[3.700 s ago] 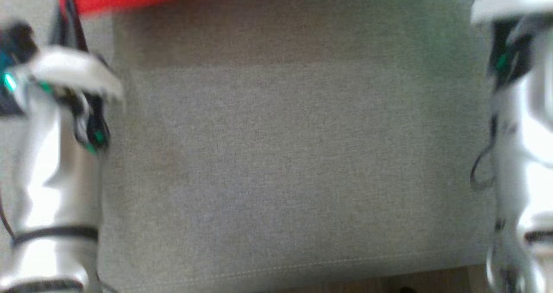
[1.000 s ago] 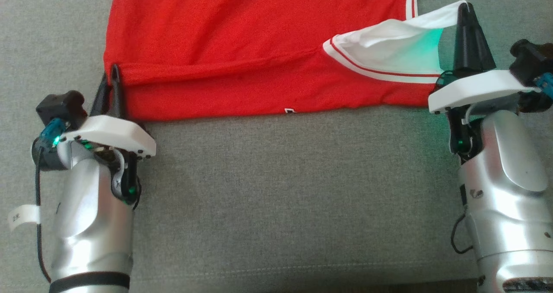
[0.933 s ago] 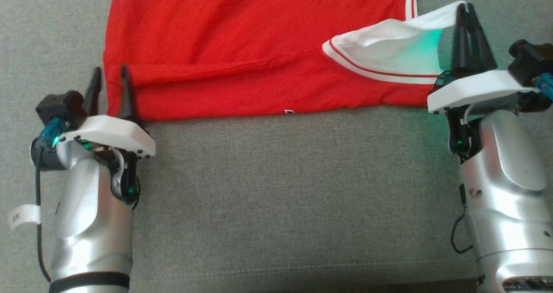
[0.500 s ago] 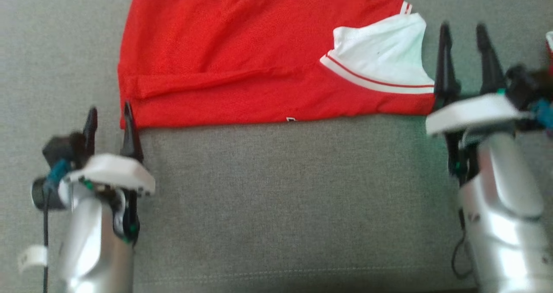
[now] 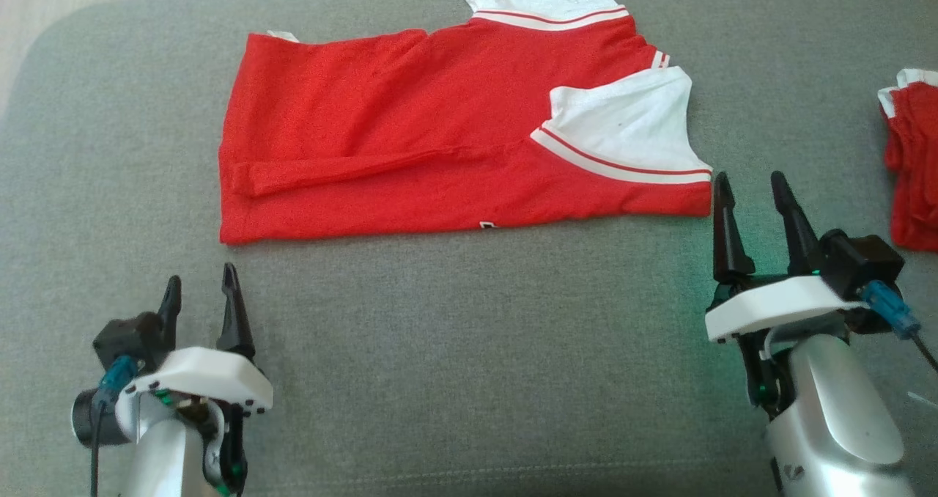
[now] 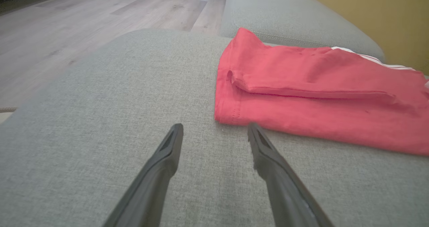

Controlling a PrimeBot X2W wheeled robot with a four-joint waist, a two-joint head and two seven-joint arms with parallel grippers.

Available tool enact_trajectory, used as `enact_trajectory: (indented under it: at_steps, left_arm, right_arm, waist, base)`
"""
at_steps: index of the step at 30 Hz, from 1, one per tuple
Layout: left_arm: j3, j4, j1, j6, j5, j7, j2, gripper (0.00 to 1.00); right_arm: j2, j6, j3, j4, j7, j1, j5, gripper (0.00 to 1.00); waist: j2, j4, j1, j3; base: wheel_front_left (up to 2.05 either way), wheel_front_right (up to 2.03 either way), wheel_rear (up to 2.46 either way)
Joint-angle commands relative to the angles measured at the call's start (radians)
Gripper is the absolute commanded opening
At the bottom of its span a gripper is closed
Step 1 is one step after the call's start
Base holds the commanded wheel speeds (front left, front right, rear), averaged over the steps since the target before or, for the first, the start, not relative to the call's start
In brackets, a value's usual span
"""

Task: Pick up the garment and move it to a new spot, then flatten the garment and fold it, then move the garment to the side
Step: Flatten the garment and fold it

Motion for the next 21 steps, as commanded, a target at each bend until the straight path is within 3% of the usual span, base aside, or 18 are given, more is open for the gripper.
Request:
enact_trajectory:
  at_steps: [1, 11, 21]
  left_arm:
    - [0.027, -0.035, -0.016, -0.001, -0.003, -0.012, 0.018, 1.00]
    - [0.027, 0.003, -0.047, -0.044, 0.007, -0.012, 0.021, 1.00]
    - [0.056, 0.142, -0.172, -0.084, 0.003, -0.012, 0.047, 1.00]
  right_arm:
    - [0.005, 0.003, 0.028, -0.035, -0.011, -0.008, 0.005, 1.00]
    - [0.005, 0.003, 0.050, -0.047, -0.011, -0.016, 0.039, 1.00]
    - [0.005, 0.003, 0.073, -0.063, -0.011, -0.061, 0.058, 1.00]
  waist:
    - [-0.0001, -0.003, 0.0000, 0.004]
    - [-0.0001, -0.024, 0.0000, 0.043]
    - [-0.0001, -0.056, 0.0000, 0.089]
  base:
    - [0.00, 0.00, 0.00]
    - [0.00, 0.00, 0.00]
    - [0.00, 0.00, 0.00]
